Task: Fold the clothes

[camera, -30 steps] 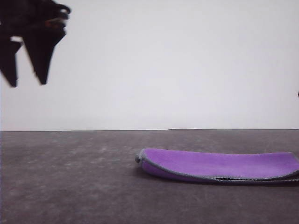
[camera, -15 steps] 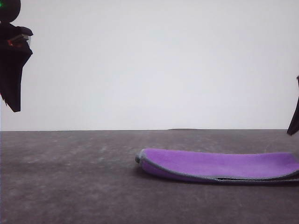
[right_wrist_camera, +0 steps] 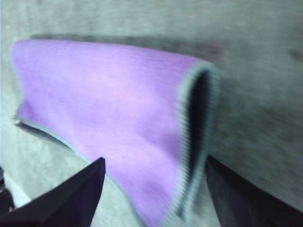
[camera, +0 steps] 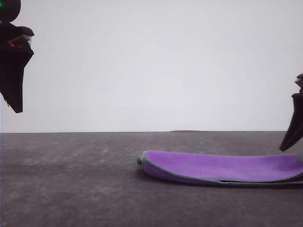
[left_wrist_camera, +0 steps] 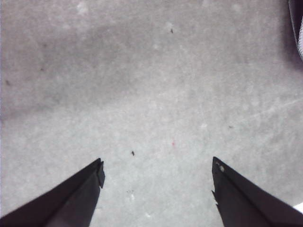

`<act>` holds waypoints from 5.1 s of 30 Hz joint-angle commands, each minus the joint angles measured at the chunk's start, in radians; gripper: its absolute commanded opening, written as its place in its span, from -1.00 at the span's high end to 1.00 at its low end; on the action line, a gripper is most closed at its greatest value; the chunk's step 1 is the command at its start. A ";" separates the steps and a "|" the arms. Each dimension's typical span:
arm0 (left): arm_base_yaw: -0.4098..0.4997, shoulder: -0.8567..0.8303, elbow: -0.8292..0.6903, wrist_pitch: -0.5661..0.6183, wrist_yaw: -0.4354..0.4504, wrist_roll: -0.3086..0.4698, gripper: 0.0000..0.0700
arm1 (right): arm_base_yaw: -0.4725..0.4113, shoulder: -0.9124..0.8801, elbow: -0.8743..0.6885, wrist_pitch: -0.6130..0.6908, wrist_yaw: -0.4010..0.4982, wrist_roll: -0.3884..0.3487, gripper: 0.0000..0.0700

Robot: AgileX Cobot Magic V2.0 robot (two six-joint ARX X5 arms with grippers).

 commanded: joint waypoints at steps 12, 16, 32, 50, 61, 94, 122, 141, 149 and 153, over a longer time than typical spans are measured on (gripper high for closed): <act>-0.001 0.007 0.011 0.003 0.006 0.005 -0.25 | 0.018 0.019 0.003 0.033 -0.004 -0.024 1.00; -0.001 0.007 0.011 0.002 0.006 0.004 -0.25 | 0.065 0.019 0.003 0.080 -0.093 -0.006 1.00; -0.001 0.007 0.011 0.003 0.006 0.005 -0.25 | 0.491 0.040 0.011 0.647 -0.021 0.437 1.00; -0.001 0.007 0.011 0.003 0.006 0.005 -0.25 | 0.593 0.162 0.079 0.740 0.008 0.508 1.00; -0.001 0.007 0.011 0.004 0.006 0.005 -0.25 | 0.592 0.162 0.079 0.745 -0.008 0.507 -0.17; -0.001 0.007 0.011 0.056 0.006 0.008 -0.25 | 0.305 -0.377 0.087 0.036 0.584 0.009 -0.19; -0.001 0.007 0.011 0.056 0.006 0.001 0.95 | 0.303 -0.381 0.087 0.047 0.598 -0.002 0.98; 0.020 -0.394 -0.412 0.707 -0.068 -0.038 0.95 | 0.303 -0.381 0.087 0.050 0.598 -0.002 0.98; 0.073 -0.911 -0.854 0.998 -0.256 -0.097 0.95 | 0.303 -0.381 0.087 0.050 0.598 -0.002 0.98; 0.126 -1.105 -0.968 0.963 -0.292 -0.155 0.95 | 0.303 -0.381 0.087 0.050 0.598 -0.002 0.98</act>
